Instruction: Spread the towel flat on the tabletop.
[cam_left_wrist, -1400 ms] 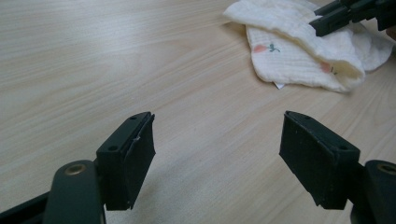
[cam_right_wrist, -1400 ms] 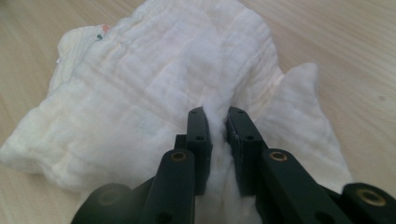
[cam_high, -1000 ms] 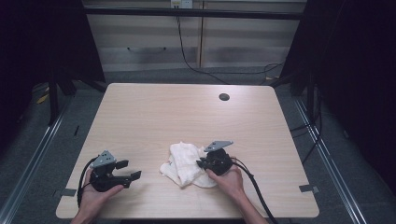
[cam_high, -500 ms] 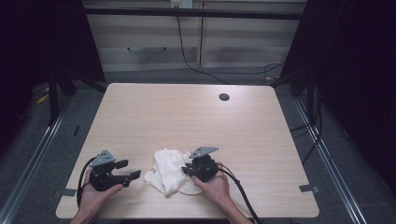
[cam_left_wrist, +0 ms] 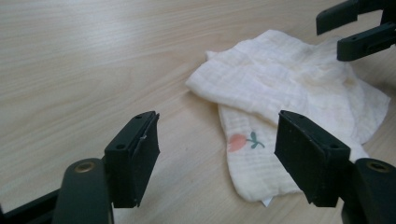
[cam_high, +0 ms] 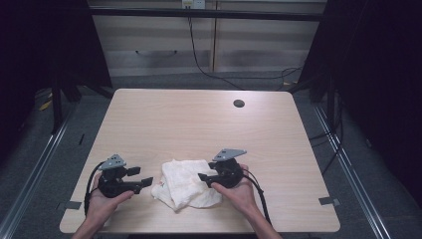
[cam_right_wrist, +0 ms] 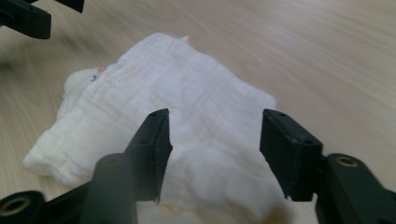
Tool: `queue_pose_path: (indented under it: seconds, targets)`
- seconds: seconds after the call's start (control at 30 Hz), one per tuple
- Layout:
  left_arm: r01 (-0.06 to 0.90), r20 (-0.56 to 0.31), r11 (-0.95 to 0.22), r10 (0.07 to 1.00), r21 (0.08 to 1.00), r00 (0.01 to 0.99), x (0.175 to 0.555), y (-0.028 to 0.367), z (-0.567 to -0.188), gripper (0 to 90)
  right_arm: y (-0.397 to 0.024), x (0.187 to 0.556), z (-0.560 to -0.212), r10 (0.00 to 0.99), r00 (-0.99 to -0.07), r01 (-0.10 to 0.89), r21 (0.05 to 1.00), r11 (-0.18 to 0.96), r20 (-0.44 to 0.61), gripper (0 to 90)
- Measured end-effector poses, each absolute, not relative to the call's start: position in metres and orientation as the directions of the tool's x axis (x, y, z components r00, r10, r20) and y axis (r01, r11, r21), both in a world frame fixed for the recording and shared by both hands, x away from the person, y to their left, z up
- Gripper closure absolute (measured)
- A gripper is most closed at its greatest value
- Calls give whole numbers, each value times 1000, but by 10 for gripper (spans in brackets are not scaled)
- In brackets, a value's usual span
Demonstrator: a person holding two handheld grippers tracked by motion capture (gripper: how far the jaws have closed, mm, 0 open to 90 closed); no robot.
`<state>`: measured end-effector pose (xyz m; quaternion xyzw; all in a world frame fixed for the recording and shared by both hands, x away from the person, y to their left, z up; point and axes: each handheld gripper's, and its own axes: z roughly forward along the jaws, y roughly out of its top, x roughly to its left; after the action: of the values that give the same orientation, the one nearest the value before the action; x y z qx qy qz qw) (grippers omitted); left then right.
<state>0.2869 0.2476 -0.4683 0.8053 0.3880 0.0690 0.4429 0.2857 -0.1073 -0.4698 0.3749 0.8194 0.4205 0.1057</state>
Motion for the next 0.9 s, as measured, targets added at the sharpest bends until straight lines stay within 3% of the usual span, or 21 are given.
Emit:
queue_pose_path:
  seconds: [0.2, 0.3, 0.43, 0.5, 0.57, 0.9]
  targets:
    - [577, -240, -339, 670, 743, 703, 312, 232, -463, 329, -159, 279, -459, 750, -642, 530, 799, 283, 160, 407]
    - [612, -291, -328, 658, 720, 695, 328, 224, -463, 306, -176, 273, -457, 765, -632, 533, 788, 309, 127, 405]
    - [601, -257, -360, 664, 713, 702, 340, 215, -466, 328, -197, 265, -458, 789, -599, 552, 783, 287, 133, 403]
    - [632, -280, -360, 671, 686, 686, 348, 213, -470, 346, -201, 264, -459, 796, -590, 552, 787, 275, 136, 401]
    - [612, -258, -391, 656, 687, 709, 351, 209, -473, 430, -209, 262, -462, 806, -572, 552, 799, 238, 155, 392]
    - [613, -243, -440, 645, 656, 724, 354, 196, -491, 462, -213, 266, -472, 810, -560, 565, 795, 221, 173, 392]
